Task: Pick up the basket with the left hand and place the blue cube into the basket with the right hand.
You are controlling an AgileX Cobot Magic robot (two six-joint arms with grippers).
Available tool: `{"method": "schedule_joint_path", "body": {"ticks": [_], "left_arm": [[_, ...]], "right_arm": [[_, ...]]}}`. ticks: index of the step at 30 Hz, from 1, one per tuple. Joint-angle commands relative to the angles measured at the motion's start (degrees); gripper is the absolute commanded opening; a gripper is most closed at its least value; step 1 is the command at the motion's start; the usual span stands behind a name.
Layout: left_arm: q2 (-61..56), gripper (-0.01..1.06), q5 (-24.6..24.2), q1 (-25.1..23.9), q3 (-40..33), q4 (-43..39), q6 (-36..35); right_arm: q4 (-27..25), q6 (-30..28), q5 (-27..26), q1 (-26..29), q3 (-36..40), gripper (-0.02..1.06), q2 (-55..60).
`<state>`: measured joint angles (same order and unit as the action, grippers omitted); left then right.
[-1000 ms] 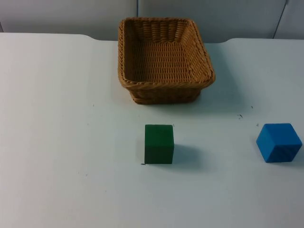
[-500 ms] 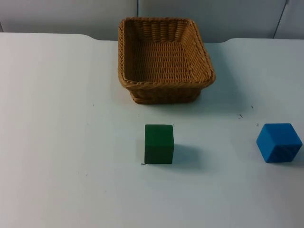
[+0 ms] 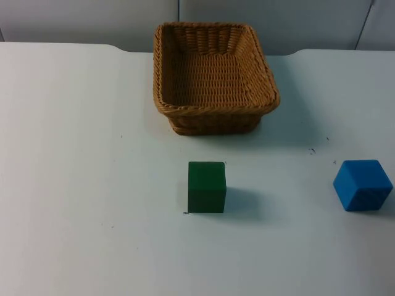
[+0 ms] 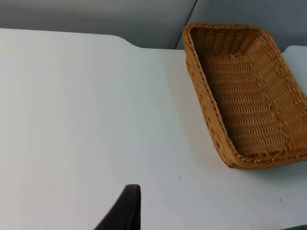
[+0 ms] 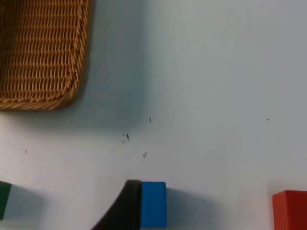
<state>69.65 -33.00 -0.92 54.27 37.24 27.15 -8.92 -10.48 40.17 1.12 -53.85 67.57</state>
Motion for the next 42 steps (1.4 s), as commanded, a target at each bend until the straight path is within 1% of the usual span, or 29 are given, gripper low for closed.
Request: {"method": "schedule_joint_path", "body": {"ticks": [1, 2, 3, 6, 10, 11, 14, 15, 17, 20, 21, 23, 25, 26, 30, 31, 35, 36, 38, 41, 42], "left_arm": [[2.27, 1.05, 1.26, -0.03, 0.88, 3.45, 3.77], [4.24, 1.05, 1.41, -0.03, 1.4, 4.4, 5.51], [7.36, 1.05, 1.49, -0.03, 2.35, 4.78, 5.97], [10.22, 1.05, 1.49, -0.03, 3.48, 5.1, 6.15], [18.27, 1.05, 0.78, -0.03, 7.24, 9.81, 10.76], [18.27, 1.05, 0.78, -0.03, 7.24, 9.81, 10.76], [24.56, 1.05, -0.29, -0.03, 11.76, 13.41, 13.35], [26.33, 1.05, -0.79, 0.08, 12.95, 13.56, 13.35], [27.99, 1.05, -1.22, 0.08, 14.41, 13.56, 13.35], [32.65, 1.05, -3.49, 0.08, 18.71, 13.7, 13.35], [32.65, 1.05, -3.49, 0.08, 18.71, 13.7, 13.35], [35.6, 1.05, -5.38, 0.15, 21.93, 14.3, 13.35], [39.05, 1.05, -5.82, 1.28, 25.39, 14.54, 13.35], [39.05, 1.05, -5.82, 1.28, 25.39, 14.54, 13.35], [44.73, 1.05, -6.44, 4.11, 31.38, 14.54, 13.35], [44.73, 1.05, -6.44, 4.11, 31.38, 14.54, 13.35], [50.54, 1.05, -7.79, 6.5, 37.77, 14.54, 12.75], [50.54, 1.05, -7.79, 6.5, 37.77, 14.54, 12.75], [53.45, 1.05, -8.03, 7.15, 40.59, 14.69, 12.27], [57.54, 1.05, -8.6, 7.45, 44.72, 14.69, 9.7], [57.54, 1.05, -8.6, 7.45, 44.72, 14.69, 9.7]], "right_arm": [[-0.81, -1.54, -0.83, 0.36, -0.42, 1.04, 1.49], [-1.1, -1.77, -0.83, 0.36, -0.42, 1.04, 2.05], [-1.75, -1.97, -0.83, 0.36, -0.42, 1.04, 2.93], [-1.86, -2.17, -0.83, 0.36, -0.42, 1.04, 4.17], [-2.37, -3.09, -0.62, 0.36, -0.42, 1.04, 7.62], [-2.37, -3.09, -0.62, 0.36, -0.42, 1.04, 7.62], [-5.47, -5.37, -0.62, 0.36, -0.42, 1.04, 9.94], [-7.11, -6.74, -0.62, 0.36, -0.42, 1.04, 10.53], [-8.06, -7.69, -0.62, 0.36, -0.42, 1.04, 11.12], [-7.4, -7.85, -0.62, -0.44, -0.42, 1.04, 12.56], [-7.4, -7.85, -0.62, -0.44, -0.42, 1.04, 12.56], [-7.41, -8.16, -0.75, -1.56, -0.42, 1.04, 13.27], [-7.41, -8.93, -1.19, -3.48, -0.42, 1.04, 14.14], [-7.41, -8.93, -1.19, -3.48, -0.42, 1.04, 14.14], [-7.41, -9.03, -2.17, -6.86, -0.31, 1.04, 16.29], [-7.41, -9.03, -2.17, -6.86, -0.31, 1.04, 16.29], [-7.17, -9.03, -2.3, -9.18, -0.31, 1.04, 18.56], [-7.17, -9.03, -2.3, -9.18, -0.31, 1.04, 18.56], [-7.16, -9.03, -2.3, -9.29, -0.31, 1.04, 19.16], [-7.06, -8.81, -2.3, -9.29, -0.31, 1.04, 20.05], [-7.06, -8.81, -2.3, -9.29, -0.31, 1.04, 20.05]]}}
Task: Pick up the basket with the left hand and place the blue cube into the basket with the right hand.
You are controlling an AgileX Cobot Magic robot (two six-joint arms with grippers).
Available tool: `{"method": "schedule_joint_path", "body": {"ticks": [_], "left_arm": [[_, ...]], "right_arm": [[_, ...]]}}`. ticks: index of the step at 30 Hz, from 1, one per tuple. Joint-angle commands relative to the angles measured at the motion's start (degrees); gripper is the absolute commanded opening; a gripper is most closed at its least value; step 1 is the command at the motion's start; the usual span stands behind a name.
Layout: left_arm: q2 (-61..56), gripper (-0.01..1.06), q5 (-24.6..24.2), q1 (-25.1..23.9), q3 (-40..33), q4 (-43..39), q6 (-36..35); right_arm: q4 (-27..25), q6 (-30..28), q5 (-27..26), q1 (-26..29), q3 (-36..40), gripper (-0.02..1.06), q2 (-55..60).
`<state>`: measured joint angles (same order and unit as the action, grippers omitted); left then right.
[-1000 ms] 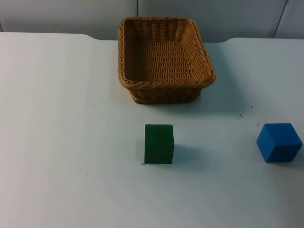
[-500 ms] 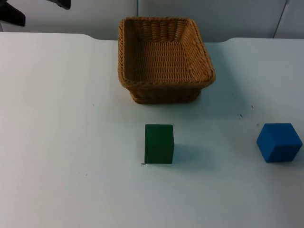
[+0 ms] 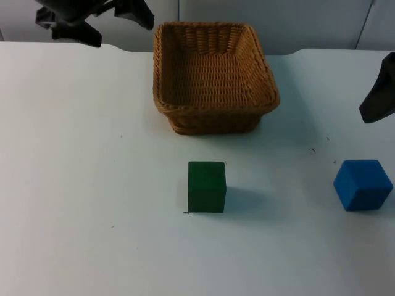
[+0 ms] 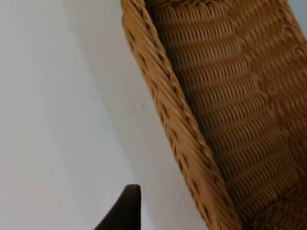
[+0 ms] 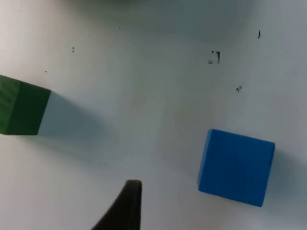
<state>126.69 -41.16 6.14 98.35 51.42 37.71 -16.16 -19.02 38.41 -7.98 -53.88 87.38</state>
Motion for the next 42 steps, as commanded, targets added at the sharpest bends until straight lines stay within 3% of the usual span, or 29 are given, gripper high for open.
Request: {"method": "schedule_joint_path", "body": {"ticks": [1, 4, 13, 27, 42], "left_arm": [[2.03, 1.05, -1.25, 0.37, 2.17, 0.5, -1.49], [7.03, 1.05, -5.13, 0.76, 7.5, 0.5, -3.07], [13.58, 1.05, -7.1, 2.0, 12.92, 0.5, -5.3], [18.63, 1.05, -9.01, 4.42, 17.7, 0.29, -6.46], [19.29, 1.03, -8.62, 5.96, 17.7, -0.89, -6.85]], "right_arm": [[0.18, -0.01, -0.55, -0.19, -0.29, 1.04, 0.51], [1.13, 1.05, -1.37, -0.19, -0.29, 1.04, 0.79], [1.46, 1.05, -2.24, -0.19, -0.29, 1.04, 0.79], [1.46, 1.05, -2.24, -0.19, -0.29, 1.04, 0.79], [1.35, 1.18, -2.24, -0.19, -0.29, 1.04, 0.79]]}}
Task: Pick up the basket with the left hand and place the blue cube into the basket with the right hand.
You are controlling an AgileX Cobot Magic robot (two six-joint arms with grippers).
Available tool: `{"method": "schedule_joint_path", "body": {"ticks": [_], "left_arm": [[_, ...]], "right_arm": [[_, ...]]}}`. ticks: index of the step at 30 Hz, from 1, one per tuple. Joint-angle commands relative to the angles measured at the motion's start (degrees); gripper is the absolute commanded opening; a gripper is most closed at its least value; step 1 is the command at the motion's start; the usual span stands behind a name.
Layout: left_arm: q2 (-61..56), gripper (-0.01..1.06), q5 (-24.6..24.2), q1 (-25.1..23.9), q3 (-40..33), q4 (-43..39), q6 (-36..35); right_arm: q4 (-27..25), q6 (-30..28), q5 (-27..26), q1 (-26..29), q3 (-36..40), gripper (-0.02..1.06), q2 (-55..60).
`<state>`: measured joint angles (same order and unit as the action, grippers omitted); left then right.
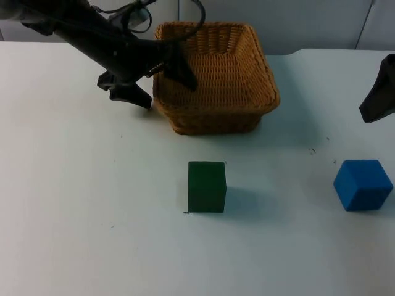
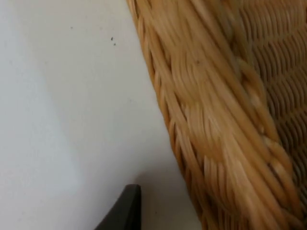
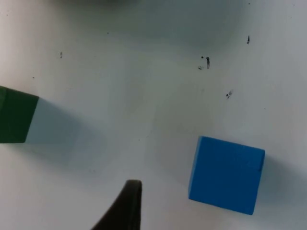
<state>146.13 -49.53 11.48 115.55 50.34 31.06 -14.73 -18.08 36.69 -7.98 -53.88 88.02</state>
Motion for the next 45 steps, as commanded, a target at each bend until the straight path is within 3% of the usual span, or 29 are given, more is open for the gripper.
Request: {"method": "schedule_joint_path", "body": {"ticks": [1, 9, 12, 13, 16, 17, 18, 25, 33, 38, 45], "left_arm": [[-0.15, 1.02, -0.25, 0.63, 0.5, 0.19, -0.21], [-0.15, 0.79, 0.61, 1.33, 0.5, 0.08, -1.6], [-0.15, 0.48, 1.78, 1.33, 0.5, 0.2, -3.2], [-0.15, 0.48, 1.78, 1.33, 0.5, 0.2, -3.2], [-0.15, 0.07, 3.56, 1.33, 0.5, 0.31, -3.09], [-0.15, 0.07, 3.56, 1.33, 0.5, 0.31, -3.09], [-0.15, -0.01, 3.91, 1.33, 0.5, 0.31, -3.09], [-0.15, 0.0, 6.3, 1.33, 0.5, 0.26, -11.27], [-3.93, 0.0, 8.52, 1.22, 0.5, 0.04, -15.87], [-8.11, 0.0, 4.06, 0.04, 0.37, -1.15, -17.44], [-14.85, 0.0, 2.04, -0.65, -3.19, -11.9, -25.09]], "right_arm": [[-0.07, 0.23, -0.52, -0.19, -0.29, 1.04, 0.15], [-0.07, 0.23, -0.89, -0.19, -0.29, 1.04, 0.15], [-0.07, 0.23, -0.89, -0.19, -0.29, 1.04, 0.15], [-0.07, 0.23, -0.89, -0.19, -0.29, 1.04, 0.15], [-0.07, 0.23, -0.89, -0.19, -0.29, 1.04, 0.15], [-0.07, 0.23, -0.89, -0.19, -0.29, 1.04, 0.15], [-0.07, 0.23, -0.89, -0.19, -0.29, 1.04, 0.15], [-0.07, 0.33, -1.13, -0.19, -0.29, 1.04, 0.15], [-0.07, 0.33, -1.13, -0.19, -0.29, 1.04, 0.15], [-0.07, 0.33, -0.6, -0.19, -0.29, 1.04, 0.15], [-0.07, 1.6, 0.98, -0.19, -0.29, 1.04, 0.15]]}}
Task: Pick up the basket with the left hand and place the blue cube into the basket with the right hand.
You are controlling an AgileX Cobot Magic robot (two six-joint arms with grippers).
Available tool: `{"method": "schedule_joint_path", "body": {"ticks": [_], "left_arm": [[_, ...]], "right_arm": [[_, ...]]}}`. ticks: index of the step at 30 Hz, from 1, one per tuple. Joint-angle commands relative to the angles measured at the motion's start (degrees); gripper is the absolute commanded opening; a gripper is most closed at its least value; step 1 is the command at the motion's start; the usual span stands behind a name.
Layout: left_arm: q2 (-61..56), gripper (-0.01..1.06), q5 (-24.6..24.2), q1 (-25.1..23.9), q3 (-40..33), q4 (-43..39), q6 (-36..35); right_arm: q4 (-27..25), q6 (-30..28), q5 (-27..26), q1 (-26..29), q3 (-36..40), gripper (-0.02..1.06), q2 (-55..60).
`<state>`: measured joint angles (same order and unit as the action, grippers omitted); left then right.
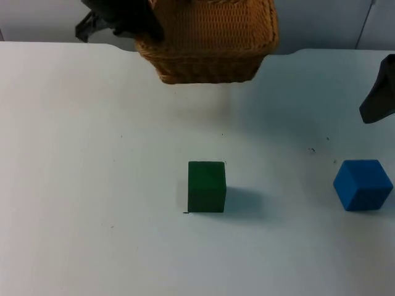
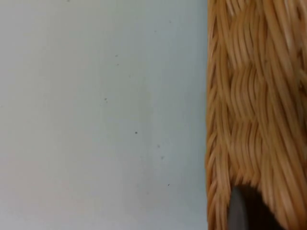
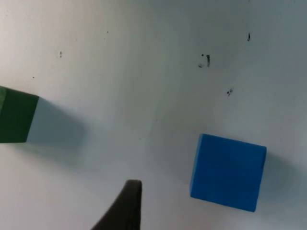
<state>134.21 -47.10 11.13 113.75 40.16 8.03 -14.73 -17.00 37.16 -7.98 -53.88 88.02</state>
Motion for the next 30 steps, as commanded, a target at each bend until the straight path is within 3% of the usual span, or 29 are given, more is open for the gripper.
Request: {"method": "schedule_joint_path", "body": {"ticks": [1, 9, 11, 12, 16, 25, 30], "left_arm": [[-2.93, 0.0, -0.4, -0.31, -1.38, -1.71, -2.05], [-14.74, 0.0, 4.53, -1.98, -18.38, -1.01, -0.96], [-19.6, 0.0, 7.11, -3.57, -26.68, 3.88, 2.99], [-19.6, 0.0, 7.11, -3.57, -26.68, 3.88, 2.99], [-26.16, 0.0, 7.99, -6.94, -38.88, 14.31, 15.52], [-36.6, 0.0, 10.31, -12.48, -54.65, 17.07, 24.01], [-40.46, 0.0, 8.68, -14.77, -58.5, 17.52, 27.85]], "right_arm": [[-0.07, 0.53, 0.5, -0.19, -0.29, 1.04, 0.15], [-0.58, 0.53, 0.65, -0.19, -0.29, 1.04, 0.15], [-0.65, 0.53, 0.89, -0.19, -0.29, 1.04, 0.15], [-0.65, 0.53, 0.89, -0.19, -0.29, 1.04, 0.15], [-1.28, 0.53, 0.88, -0.19, -0.29, 1.04, 0.15], [-3.3, 2.21, 1.36, -1.62, -0.29, 1.04, 0.15], [-2.99, 4.0, 1.14, -3.41, -0.29, 1.04, 0.15]]}}
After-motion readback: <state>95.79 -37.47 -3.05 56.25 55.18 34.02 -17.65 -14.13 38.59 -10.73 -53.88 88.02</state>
